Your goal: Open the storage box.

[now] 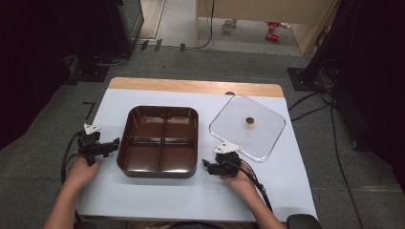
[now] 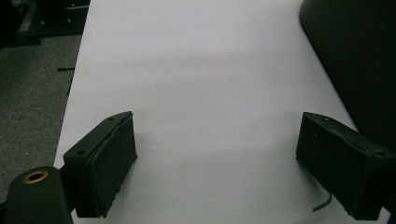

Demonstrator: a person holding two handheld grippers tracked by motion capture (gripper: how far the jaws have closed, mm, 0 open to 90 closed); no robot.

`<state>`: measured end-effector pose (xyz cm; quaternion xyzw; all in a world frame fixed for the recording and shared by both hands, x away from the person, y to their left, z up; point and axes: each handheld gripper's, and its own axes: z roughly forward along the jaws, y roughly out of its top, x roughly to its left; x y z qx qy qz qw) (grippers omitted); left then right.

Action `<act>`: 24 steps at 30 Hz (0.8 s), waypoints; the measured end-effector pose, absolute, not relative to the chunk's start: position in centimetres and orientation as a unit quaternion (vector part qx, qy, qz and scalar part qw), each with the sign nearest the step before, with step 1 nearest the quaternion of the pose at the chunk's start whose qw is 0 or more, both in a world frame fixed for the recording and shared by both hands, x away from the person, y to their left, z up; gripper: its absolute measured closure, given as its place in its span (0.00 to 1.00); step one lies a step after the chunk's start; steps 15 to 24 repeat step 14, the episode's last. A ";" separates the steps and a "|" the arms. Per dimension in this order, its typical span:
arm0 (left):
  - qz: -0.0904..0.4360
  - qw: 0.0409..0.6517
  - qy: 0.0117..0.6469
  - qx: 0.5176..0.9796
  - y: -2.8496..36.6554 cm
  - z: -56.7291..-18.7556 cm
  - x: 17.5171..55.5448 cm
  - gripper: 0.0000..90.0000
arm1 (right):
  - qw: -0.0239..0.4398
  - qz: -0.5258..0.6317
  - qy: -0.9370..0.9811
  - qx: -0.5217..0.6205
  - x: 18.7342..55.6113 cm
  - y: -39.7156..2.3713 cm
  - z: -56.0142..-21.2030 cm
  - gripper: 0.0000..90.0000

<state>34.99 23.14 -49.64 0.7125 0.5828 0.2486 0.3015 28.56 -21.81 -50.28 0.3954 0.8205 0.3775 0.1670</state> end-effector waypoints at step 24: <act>0.249 0.301 0.583 0.713 23.1 -49.6 35.0 0.13 | 0.173 0.363 0.814 0.419 28.8 -21.8 -50.4 0.15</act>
